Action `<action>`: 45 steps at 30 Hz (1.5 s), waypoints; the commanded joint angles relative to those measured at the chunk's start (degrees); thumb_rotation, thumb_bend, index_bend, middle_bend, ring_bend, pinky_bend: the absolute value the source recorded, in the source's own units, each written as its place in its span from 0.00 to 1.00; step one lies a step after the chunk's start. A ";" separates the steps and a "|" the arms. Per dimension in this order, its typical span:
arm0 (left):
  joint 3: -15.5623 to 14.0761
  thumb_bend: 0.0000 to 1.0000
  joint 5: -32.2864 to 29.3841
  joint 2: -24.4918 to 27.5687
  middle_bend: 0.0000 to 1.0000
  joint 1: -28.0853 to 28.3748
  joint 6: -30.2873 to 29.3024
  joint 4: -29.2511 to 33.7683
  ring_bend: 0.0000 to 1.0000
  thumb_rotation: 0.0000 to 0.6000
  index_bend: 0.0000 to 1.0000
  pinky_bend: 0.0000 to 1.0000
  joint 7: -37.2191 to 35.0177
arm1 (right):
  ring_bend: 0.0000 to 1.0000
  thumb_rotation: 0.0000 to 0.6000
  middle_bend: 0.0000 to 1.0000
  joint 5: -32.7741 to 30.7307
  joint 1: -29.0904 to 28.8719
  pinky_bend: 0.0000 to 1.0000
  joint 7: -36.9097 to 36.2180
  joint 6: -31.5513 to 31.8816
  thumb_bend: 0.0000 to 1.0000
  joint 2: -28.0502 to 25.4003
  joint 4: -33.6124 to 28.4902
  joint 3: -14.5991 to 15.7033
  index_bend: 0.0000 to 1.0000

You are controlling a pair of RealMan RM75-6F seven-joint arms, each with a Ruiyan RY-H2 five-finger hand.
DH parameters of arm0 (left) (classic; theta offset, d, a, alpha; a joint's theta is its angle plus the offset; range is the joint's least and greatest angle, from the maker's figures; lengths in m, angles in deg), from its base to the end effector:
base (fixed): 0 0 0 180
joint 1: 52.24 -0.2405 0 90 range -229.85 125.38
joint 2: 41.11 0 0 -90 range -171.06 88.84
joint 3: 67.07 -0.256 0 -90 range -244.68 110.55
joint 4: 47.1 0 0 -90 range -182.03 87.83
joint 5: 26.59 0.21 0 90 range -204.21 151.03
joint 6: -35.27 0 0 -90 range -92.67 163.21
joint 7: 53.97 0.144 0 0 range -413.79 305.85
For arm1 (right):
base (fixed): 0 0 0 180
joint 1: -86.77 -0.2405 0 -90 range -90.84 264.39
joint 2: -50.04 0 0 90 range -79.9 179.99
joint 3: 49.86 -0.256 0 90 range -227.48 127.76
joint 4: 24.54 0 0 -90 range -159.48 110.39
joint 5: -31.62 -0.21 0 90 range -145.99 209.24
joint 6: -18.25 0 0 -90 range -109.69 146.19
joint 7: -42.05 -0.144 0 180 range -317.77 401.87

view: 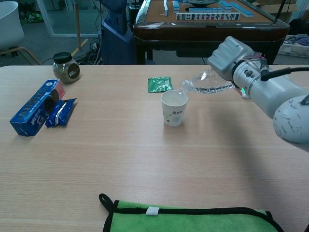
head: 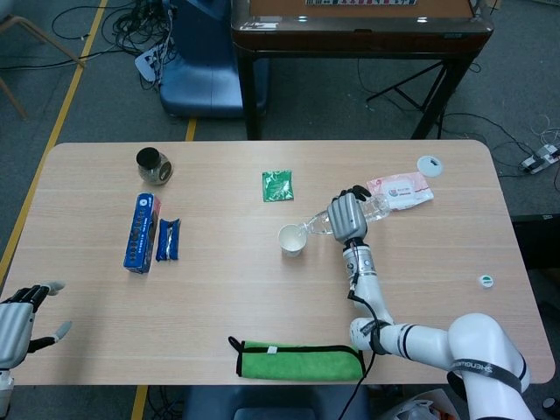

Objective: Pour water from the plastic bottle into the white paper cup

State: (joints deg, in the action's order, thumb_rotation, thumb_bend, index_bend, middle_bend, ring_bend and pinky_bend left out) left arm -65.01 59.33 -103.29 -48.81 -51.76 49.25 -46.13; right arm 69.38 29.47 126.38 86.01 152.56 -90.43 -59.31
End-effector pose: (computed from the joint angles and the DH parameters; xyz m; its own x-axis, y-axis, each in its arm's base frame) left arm -0.3035 0.1696 0.1660 0.4867 -0.0041 0.8736 0.8735 0.0121 -0.4866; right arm -0.1262 -0.4059 -0.0372 0.9942 0.0237 0.1049 -0.1008 -0.1355 0.9856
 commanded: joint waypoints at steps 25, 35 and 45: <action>0.02 0.17 -0.23 -0.08 0.39 0.01 0.20 -0.02 0.38 1.00 0.32 0.59 0.29 | 0.51 1.00 0.63 0.52 -0.49 0.45 4.15 1.98 0.32 -0.39 -1.77 -0.15 0.62; 0.00 0.17 -0.21 -0.09 0.39 -0.01 0.18 0.02 0.38 1.00 0.32 0.59 0.43 | 0.51 1.00 0.63 0.57 -0.65 0.45 5.28 2.64 0.32 -0.70 -2.58 -0.19 0.62; 0.02 0.17 -0.24 -0.07 0.39 0.00 0.22 0.08 0.38 1.00 0.32 0.59 0.29 | 0.51 1.00 0.63 0.64 -0.64 0.45 6.06 2.68 0.32 -0.78 -2.56 0.18 0.62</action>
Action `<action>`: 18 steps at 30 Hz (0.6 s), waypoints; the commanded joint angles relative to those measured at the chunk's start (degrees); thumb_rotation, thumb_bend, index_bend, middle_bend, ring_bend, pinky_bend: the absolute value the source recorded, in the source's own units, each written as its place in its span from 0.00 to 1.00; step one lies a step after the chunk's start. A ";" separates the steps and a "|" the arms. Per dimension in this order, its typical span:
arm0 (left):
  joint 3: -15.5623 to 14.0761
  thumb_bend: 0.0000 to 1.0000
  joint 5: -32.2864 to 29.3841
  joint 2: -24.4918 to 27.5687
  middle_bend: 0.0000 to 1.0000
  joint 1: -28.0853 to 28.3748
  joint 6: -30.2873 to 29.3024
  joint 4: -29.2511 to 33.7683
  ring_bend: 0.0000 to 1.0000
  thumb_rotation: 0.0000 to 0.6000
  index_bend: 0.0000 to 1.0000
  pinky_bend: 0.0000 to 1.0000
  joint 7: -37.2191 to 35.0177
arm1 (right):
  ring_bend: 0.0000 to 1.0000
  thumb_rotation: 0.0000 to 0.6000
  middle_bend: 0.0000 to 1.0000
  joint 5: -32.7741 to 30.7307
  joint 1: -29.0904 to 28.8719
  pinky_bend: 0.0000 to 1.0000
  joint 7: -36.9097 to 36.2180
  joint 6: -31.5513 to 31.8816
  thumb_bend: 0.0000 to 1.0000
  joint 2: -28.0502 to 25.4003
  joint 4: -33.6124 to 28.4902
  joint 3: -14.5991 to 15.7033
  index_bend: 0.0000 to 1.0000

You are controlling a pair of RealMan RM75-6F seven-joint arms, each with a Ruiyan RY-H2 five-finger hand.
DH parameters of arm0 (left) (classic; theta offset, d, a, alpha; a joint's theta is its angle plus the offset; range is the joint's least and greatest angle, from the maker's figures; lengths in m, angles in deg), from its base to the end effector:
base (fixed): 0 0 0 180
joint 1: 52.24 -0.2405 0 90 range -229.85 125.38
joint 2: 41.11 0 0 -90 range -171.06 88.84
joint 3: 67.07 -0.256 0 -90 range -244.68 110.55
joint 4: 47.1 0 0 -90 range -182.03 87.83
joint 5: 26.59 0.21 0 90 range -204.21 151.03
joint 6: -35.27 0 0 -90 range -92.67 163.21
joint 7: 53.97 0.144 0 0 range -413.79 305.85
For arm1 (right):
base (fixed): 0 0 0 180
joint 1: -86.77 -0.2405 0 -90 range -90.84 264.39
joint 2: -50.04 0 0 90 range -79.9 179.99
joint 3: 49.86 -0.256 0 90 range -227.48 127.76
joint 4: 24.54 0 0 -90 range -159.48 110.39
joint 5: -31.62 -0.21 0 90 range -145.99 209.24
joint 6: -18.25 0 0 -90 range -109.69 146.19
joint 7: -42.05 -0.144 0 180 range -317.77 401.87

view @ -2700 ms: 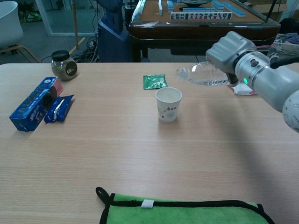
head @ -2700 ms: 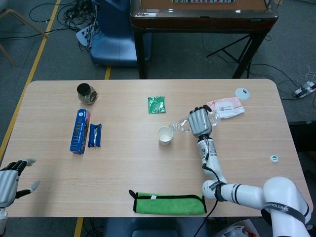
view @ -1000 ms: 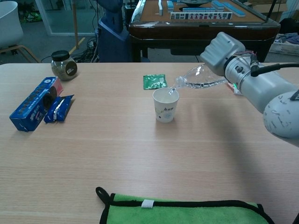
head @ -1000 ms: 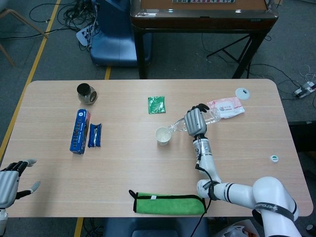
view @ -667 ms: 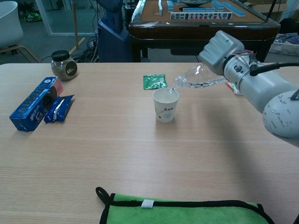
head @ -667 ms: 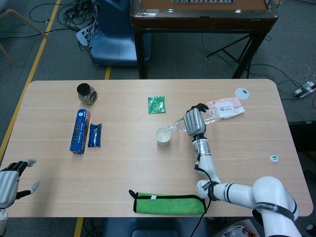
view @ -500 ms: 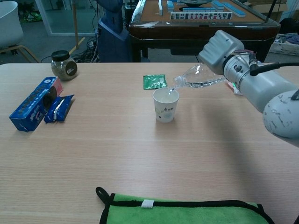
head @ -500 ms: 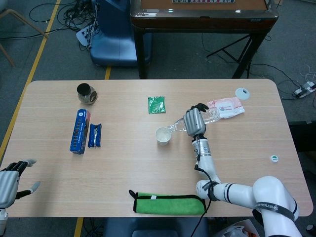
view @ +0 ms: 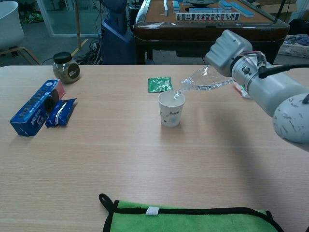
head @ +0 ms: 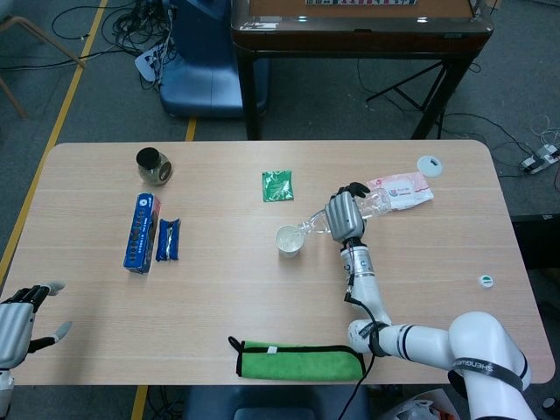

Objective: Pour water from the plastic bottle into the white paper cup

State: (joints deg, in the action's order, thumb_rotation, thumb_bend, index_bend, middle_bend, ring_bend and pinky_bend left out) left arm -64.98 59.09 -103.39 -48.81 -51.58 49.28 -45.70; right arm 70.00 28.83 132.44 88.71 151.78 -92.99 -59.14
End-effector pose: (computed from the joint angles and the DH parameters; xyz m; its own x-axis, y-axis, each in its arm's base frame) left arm -0.3039 0.1697 0.1653 0.4910 -0.0007 0.8712 0.8711 0.0157 -0.4909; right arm -0.1158 -0.4027 -0.0320 0.9977 0.0668 0.0141 -0.0066 -0.1115 0.9937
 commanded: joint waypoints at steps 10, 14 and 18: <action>-0.04 0.17 -0.05 0.10 0.39 0.02 0.14 0.13 0.38 1.00 0.32 0.59 -0.24 | 0.51 1.00 0.63 0.35 0.08 0.45 0.28 0.22 0.32 -0.27 -0.09 0.15 0.62; -0.06 0.17 -0.11 0.10 0.39 0.03 0.23 0.11 0.38 1.00 0.32 0.59 -0.16 | 0.51 1.00 0.63 0.48 0.09 0.45 0.27 0.25 0.32 -0.29 -0.12 0.12 0.62; -0.02 0.17 -0.14 0.06 0.39 0.04 0.22 0.06 0.38 1.00 0.32 0.59 -0.01 | 0.51 1.00 0.63 0.53 0.09 0.45 0.26 0.26 0.32 -0.25 -0.13 0.08 0.62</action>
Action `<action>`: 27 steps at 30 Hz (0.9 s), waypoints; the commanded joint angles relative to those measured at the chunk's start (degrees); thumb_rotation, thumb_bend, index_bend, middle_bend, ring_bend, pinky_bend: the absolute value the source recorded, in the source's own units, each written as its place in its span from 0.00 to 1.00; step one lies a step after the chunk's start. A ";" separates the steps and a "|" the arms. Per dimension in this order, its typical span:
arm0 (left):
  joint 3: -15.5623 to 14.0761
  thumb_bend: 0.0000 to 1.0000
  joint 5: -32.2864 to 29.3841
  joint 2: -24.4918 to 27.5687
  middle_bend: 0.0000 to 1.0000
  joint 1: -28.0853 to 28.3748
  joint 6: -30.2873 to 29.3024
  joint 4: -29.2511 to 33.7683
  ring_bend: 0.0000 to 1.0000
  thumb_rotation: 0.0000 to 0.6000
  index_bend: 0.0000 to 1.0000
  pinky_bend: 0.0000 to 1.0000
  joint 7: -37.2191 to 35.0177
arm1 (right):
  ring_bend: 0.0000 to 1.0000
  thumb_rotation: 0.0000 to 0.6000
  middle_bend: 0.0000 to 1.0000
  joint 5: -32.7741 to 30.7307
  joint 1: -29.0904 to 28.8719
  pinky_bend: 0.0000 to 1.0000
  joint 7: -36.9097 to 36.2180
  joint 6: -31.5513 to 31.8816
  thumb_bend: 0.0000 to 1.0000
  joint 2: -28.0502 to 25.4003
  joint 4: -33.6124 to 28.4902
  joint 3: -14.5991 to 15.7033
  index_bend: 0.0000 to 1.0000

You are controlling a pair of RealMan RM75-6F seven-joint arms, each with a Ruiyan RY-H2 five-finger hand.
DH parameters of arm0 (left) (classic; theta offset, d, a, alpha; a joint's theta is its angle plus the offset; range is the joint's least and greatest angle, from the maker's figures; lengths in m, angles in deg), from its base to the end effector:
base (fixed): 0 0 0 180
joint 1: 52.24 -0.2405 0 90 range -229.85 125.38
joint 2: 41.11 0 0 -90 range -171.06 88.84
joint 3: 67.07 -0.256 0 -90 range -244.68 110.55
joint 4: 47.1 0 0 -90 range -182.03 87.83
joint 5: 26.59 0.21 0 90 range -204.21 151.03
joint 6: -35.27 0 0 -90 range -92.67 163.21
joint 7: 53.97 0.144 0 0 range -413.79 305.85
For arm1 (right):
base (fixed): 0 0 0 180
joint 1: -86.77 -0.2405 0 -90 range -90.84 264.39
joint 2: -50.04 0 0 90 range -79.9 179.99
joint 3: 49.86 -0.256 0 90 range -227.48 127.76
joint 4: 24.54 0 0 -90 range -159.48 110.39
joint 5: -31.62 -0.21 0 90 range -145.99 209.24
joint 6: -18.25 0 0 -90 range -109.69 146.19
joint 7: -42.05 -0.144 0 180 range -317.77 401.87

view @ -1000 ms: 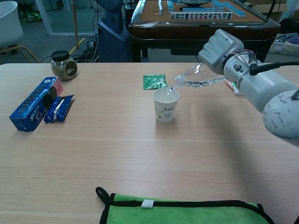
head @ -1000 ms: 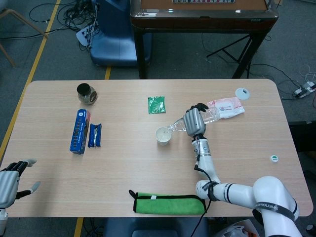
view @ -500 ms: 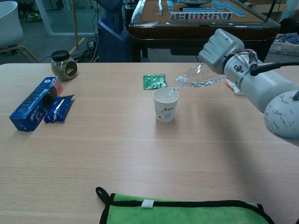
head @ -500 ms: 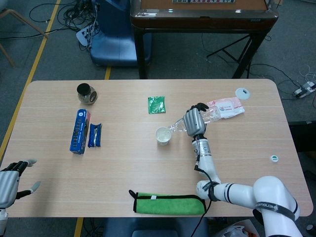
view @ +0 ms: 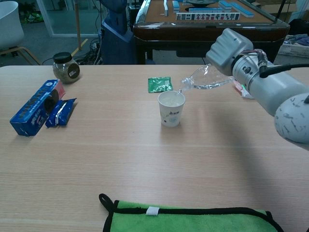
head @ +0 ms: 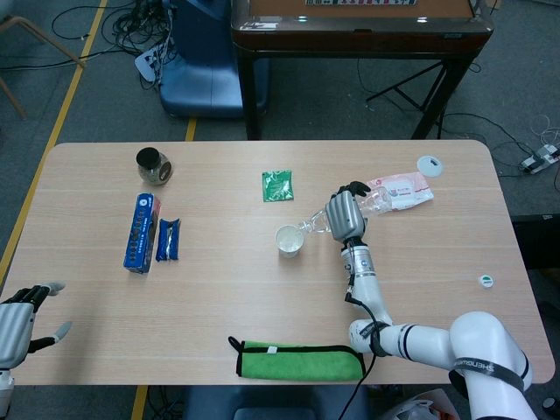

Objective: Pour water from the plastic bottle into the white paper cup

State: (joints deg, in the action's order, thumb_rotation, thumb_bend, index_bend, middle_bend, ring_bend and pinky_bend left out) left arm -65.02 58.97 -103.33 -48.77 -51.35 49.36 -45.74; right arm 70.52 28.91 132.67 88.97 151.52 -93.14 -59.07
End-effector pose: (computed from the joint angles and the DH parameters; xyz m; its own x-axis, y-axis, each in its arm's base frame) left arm -0.3041 0.1698 0.1650 0.4899 0.0039 0.8717 0.8716 0.0165 -0.4899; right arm -0.1156 -0.4029 -0.0300 0.9971 0.0752 0.0060 0.0019 -0.1054 0.9944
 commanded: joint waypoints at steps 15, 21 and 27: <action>0.04 0.16 0.01 0.04 0.39 -0.07 -0.19 0.10 0.38 1.00 0.32 0.59 0.09 | 0.51 1.00 0.63 0.00 0.57 0.45 -1.84 -0.12 0.32 0.83 0.92 -0.63 0.62; 0.02 0.17 0.05 0.05 0.39 -0.09 -0.21 0.10 0.38 1.00 0.32 0.59 0.19 | 0.51 1.00 0.63 -1.62 2.46 0.46 -9.55 -1.61 0.32 1.40 0.39 -3.52 0.62; -0.02 0.16 0.00 -0.04 0.39 -0.10 -0.15 0.03 0.38 1.00 0.32 0.59 0.44 | 0.51 1.00 0.63 -1.51 4.90 0.46 -18.26 -4.07 0.32 0.31 -0.39 -4.70 0.62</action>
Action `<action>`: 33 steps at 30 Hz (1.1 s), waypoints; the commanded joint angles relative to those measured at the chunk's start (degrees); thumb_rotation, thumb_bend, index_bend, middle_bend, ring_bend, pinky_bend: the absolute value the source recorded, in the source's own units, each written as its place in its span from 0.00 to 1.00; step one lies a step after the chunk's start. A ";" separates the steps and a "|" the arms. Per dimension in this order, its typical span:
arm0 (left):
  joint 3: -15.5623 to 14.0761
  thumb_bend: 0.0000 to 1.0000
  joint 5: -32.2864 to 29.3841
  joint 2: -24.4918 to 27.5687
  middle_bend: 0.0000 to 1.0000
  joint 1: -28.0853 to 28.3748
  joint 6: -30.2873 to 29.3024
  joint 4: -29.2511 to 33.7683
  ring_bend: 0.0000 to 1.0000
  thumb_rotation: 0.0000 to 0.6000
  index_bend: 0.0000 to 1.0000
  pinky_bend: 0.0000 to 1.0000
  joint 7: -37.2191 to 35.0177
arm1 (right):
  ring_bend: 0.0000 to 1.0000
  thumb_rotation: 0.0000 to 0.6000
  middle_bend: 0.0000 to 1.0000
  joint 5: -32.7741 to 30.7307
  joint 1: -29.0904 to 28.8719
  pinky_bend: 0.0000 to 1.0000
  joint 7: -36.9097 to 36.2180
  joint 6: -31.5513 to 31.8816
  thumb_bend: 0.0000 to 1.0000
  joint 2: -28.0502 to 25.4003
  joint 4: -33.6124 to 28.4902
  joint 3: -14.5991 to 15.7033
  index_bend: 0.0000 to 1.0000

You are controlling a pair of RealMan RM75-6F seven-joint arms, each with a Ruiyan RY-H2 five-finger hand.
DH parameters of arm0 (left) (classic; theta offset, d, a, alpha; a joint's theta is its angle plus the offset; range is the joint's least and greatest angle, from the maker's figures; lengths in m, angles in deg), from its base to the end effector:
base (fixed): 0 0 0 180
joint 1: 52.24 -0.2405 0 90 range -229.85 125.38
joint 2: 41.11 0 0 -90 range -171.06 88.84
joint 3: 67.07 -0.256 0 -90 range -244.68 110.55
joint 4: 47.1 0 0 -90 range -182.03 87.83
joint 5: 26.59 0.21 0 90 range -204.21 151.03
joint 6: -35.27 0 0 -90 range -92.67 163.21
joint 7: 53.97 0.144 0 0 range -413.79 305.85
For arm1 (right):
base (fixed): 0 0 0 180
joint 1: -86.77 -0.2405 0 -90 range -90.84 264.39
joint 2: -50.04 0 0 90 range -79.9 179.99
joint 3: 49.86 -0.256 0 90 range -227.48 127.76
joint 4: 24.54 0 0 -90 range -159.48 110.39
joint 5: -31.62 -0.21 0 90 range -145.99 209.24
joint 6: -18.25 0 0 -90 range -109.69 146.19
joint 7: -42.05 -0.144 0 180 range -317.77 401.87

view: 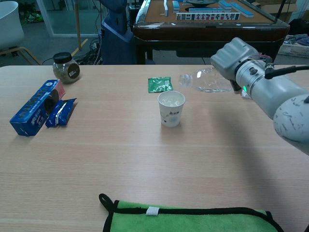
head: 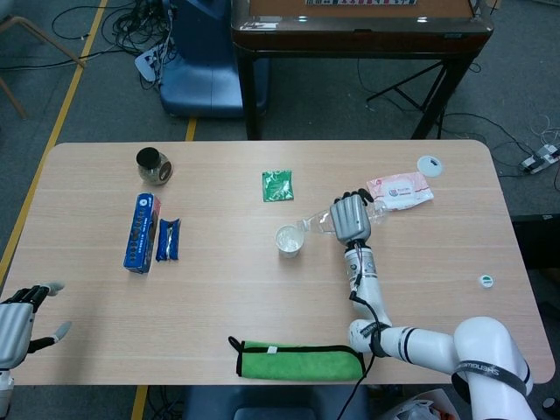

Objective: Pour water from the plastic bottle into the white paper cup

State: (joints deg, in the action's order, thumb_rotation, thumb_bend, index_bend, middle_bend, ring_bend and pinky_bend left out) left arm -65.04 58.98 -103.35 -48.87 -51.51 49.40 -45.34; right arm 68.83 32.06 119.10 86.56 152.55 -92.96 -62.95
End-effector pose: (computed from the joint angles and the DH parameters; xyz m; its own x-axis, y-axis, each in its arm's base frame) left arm -0.3041 0.1691 0.1651 0.4952 0.0025 0.8688 0.8686 0.0182 -0.4951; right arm -0.1298 -0.4004 -0.0350 0.9508 -0.0492 0.3058 -0.3095 -0.1126 0.9442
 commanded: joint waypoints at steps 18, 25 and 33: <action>-0.17 0.16 -0.67 -0.99 0.39 0.34 1.10 -0.86 0.38 1.00 0.32 0.59 1.47 | 0.51 1.00 0.63 20.29 12.29 0.46 -44.48 -5.49 0.32 -6.30 -2.00 3.59 0.62; -0.19 0.17 -0.92 -1.11 0.39 0.44 1.42 -1.15 0.38 1.00 0.32 0.59 1.49 | 0.51 1.00 0.63 27.52 15.58 0.46 -60.64 -4.74 0.32 -6.35 -0.25 4.13 0.62; -0.28 0.17 -0.98 -1.38 0.39 0.59 1.74 -1.41 0.38 1.00 0.32 0.59 1.77 | 0.51 1.00 0.63 33.00 18.69 0.46 -75.84 -4.15 0.30 -5.74 2.32 4.73 0.62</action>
State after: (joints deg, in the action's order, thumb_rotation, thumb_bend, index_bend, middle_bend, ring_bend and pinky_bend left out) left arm -65.31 58.01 -104.73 -48.28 -49.77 47.99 -43.57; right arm 99.27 49.11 47.53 82.08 146.57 -92.13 -58.67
